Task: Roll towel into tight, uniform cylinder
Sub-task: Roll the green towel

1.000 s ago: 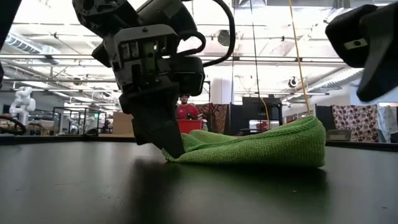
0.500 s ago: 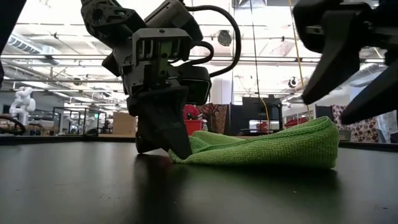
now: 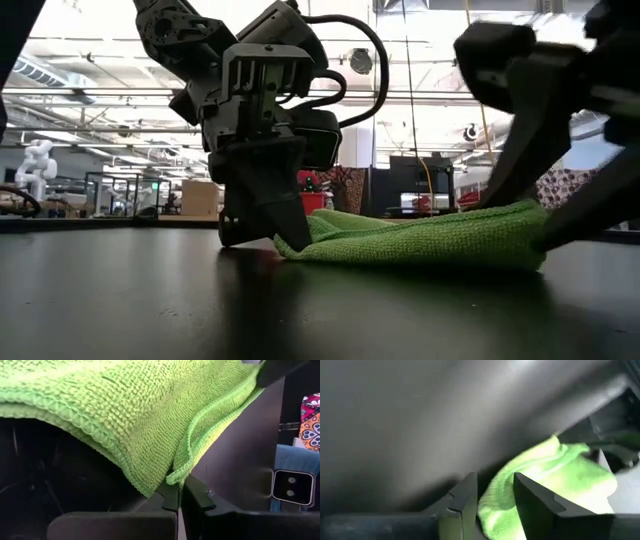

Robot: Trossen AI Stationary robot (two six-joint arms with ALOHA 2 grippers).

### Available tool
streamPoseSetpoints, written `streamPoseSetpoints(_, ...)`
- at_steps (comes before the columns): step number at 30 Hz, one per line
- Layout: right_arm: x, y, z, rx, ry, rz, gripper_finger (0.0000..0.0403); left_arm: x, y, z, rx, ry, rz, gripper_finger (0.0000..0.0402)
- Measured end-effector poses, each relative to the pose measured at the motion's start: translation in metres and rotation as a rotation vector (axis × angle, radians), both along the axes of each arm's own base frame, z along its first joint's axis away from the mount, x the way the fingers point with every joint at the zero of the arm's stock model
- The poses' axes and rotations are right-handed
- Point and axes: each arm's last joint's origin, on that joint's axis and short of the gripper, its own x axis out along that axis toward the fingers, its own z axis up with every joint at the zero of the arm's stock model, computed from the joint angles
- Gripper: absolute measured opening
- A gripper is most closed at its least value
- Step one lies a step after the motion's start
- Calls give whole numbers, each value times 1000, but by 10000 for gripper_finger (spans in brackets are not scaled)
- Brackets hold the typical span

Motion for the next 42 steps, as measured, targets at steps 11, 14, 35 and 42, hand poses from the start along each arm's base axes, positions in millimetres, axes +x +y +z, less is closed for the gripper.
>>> streamPoseSetpoints(11, 9, -7, 1, 342, 34, -238, 8, -5, -17, 1, -16, 17, -53, 5)
streamPoseSetpoints(14, 8, -6, 1, 444, 52, -312, 4, -8, -23, 3, -60, 36, -71, 5)
streamPoseSetpoints(35, 13, -40, -20, 1107, 267, -691, 1, -12, -33, 5, -77, 82, -69, 5)
streamPoseSetpoints(42, 16, -51, -23, 1173, 290, -794, 8, -17, -39, 3, -10, 102, -69, 9)
